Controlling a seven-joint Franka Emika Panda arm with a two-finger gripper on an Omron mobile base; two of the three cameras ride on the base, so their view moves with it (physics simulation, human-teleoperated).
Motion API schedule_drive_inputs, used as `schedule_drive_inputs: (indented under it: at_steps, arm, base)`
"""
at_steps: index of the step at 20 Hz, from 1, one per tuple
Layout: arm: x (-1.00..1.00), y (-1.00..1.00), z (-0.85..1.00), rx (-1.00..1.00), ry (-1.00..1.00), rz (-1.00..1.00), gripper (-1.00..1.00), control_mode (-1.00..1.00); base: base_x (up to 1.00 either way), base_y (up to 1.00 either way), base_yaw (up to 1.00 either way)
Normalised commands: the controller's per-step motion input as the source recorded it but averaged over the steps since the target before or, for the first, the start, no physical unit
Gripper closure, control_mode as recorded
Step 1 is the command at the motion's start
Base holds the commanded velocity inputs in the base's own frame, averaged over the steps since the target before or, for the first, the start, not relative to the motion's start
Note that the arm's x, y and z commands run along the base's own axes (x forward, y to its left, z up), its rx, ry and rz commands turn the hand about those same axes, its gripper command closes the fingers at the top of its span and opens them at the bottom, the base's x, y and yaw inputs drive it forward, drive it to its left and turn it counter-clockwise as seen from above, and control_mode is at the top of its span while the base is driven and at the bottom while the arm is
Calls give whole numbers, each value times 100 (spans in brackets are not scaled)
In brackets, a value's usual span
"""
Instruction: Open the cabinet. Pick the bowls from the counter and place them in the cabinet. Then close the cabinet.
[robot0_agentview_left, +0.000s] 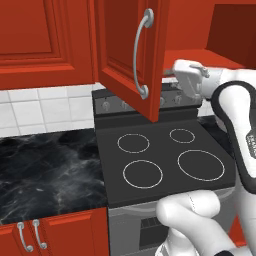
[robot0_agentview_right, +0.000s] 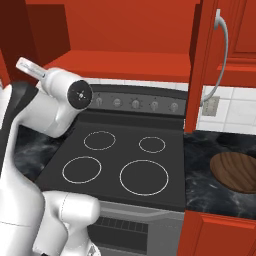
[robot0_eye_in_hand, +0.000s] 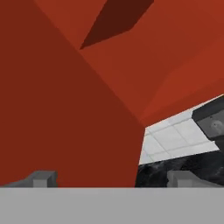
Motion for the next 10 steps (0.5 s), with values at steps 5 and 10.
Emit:
schedule_drive_inputs:
  at_steps: [5,10]
  arm:
    - [12,41,-12,0,30,2,-100,-100]
    - [0,88,-30,0,28,6,-100,-100]
  base:
    - [0,0,0]
    - [0,0,0]
